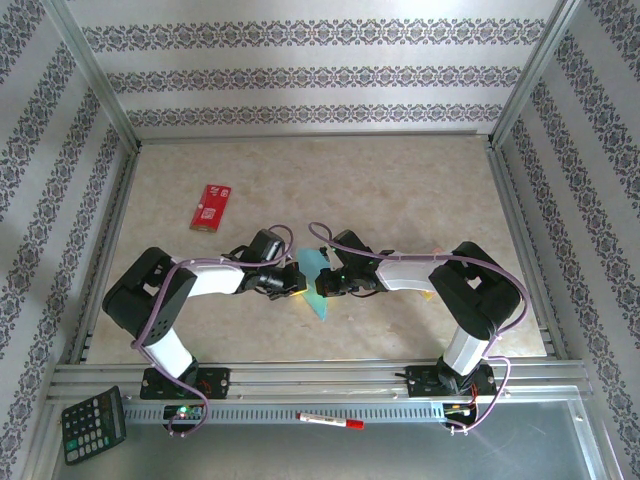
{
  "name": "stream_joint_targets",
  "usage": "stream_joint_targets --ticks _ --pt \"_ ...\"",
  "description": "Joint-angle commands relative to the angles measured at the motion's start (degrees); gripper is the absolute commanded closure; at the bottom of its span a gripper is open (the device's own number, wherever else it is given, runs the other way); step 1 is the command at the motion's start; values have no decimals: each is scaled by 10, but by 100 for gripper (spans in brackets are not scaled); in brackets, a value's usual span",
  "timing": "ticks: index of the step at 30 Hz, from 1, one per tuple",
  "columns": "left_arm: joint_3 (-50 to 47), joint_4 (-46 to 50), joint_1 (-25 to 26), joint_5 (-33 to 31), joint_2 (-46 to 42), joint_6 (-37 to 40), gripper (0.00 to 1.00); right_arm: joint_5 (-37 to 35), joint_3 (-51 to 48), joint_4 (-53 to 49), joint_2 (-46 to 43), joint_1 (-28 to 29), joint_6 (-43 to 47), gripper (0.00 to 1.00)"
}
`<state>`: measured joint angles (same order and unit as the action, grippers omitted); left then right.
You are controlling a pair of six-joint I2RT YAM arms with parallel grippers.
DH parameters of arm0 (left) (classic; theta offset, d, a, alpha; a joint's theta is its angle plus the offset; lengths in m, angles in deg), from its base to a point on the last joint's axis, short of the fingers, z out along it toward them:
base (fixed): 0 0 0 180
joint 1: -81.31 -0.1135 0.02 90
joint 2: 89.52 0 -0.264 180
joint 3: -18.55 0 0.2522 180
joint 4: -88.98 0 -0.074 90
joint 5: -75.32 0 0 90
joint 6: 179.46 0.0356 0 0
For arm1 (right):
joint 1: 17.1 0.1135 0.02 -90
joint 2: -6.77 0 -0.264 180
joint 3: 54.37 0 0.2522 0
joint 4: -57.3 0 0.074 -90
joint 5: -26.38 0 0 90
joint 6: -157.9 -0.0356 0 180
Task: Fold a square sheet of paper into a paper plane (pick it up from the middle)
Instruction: Third fold the triangle at the center of the table.
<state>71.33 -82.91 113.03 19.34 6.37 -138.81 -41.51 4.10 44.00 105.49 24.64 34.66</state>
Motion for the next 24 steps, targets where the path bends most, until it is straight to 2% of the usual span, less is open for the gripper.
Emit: stream_joint_targets --ticks 1,12,19,24 --pt "6 29 -9 -8 11 26 100 -39 -29 -79 30 -2 -3 100" --pt "-17 34 -10 -14 28 33 100 -37 -10 -95 22 -2 9 99" --pt "-23 54 -10 -22 38 47 100 -41 26 -147 -14 -4 27 86" --pt "-24 66 -9 -28 36 53 100 -51 29 -187 -73 -14 34 79"
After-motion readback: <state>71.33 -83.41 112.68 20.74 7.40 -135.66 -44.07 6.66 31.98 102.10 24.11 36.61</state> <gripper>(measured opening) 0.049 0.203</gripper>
